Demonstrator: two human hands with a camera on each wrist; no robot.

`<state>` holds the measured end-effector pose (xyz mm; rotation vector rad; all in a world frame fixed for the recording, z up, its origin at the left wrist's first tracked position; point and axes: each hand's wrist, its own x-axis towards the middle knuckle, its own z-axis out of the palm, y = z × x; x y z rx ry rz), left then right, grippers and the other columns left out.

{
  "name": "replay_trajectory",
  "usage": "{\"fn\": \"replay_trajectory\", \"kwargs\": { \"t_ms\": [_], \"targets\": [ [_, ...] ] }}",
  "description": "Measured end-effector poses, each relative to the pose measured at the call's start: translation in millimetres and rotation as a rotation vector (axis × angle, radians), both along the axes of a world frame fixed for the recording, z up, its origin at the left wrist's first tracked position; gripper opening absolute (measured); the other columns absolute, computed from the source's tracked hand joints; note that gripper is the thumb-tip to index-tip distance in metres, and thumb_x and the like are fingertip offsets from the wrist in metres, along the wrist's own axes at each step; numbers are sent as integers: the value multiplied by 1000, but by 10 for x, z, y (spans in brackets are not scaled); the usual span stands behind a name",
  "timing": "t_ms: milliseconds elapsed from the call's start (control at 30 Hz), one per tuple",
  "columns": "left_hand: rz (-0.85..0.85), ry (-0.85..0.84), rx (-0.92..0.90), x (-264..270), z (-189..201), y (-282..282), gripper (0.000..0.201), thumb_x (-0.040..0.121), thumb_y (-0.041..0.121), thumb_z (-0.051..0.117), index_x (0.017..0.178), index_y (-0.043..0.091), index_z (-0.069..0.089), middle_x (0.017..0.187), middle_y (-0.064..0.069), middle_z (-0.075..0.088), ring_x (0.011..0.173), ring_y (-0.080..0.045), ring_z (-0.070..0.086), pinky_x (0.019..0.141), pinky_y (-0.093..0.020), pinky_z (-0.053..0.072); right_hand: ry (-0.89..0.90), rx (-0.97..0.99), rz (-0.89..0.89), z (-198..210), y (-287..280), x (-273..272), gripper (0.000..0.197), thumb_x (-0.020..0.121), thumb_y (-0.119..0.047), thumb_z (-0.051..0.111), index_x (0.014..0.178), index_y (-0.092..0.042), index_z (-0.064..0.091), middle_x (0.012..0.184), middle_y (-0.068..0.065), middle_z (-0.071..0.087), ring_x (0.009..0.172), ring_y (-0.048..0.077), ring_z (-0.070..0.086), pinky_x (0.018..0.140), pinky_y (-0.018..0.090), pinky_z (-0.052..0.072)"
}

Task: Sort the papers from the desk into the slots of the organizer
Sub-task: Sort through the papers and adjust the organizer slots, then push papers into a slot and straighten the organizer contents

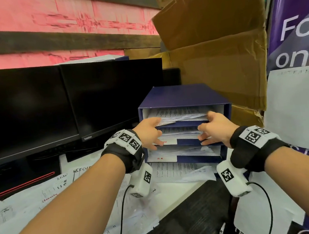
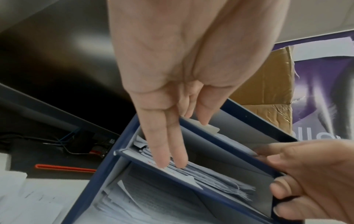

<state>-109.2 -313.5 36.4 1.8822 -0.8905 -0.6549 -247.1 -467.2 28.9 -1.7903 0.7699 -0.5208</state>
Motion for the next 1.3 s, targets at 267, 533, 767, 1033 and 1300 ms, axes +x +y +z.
{"fn": "replay_trajectory", "kwargs": {
  "t_ms": [267, 533, 767, 1033, 1300],
  "targets": [
    [203, -160, -123, 104, 42, 307, 17, 93, 0, 50, 96, 13, 61, 103, -10, 65, 63, -25, 66, 57, -32, 57, -20, -394, -241, 30, 70, 71, 31, 90, -10, 50, 118, -16, 61, 108, 11, 64, 77, 28, 66, 65, 44, 61],
    [207, -249, 342, 381, -34, 992, 19, 93, 10, 54, 105, 3, 66, 115, -10, 63, 84, -33, 71, 65, -37, 58, 225, -512, 388, 42, 771, 463, 18, 91, -7, 51, 86, -20, 64, 88, 7, 64, 58, 16, 59, 52, 32, 56],
    [316, -343, 784, 802, -431, 1720, 34, 94, 28, 54, 113, 2, 63, 112, -9, 66, 81, -24, 66, 63, -28, 55, 617, -465, 749, -379, 1279, 1010, 38, 95, -20, 55, 132, -12, 53, 110, 8, 61, 80, 18, 66, 72, 34, 58],
    [406, -297, 860, 1076, -871, 2235, 31, 85, 33, 66, 102, 8, 63, 87, -8, 63, 74, -20, 59, 64, -26, 50, 749, -477, 657, -962, 1434, 1453, 68, 83, -51, 63, 136, -14, 41, 111, 1, 62, 92, 18, 67, 84, 32, 56],
    [507, -239, 688, 1177, -992, 2259, 53, 80, 32, 74, 121, 6, 55, 121, -8, 61, 109, -23, 60, 89, -30, 51, 627, -167, 584, -1106, 1372, 1673, 71, 69, -42, 81, 124, -10, 50, 103, 15, 68, 72, 21, 64, 73, 39, 60]
  ]
}}
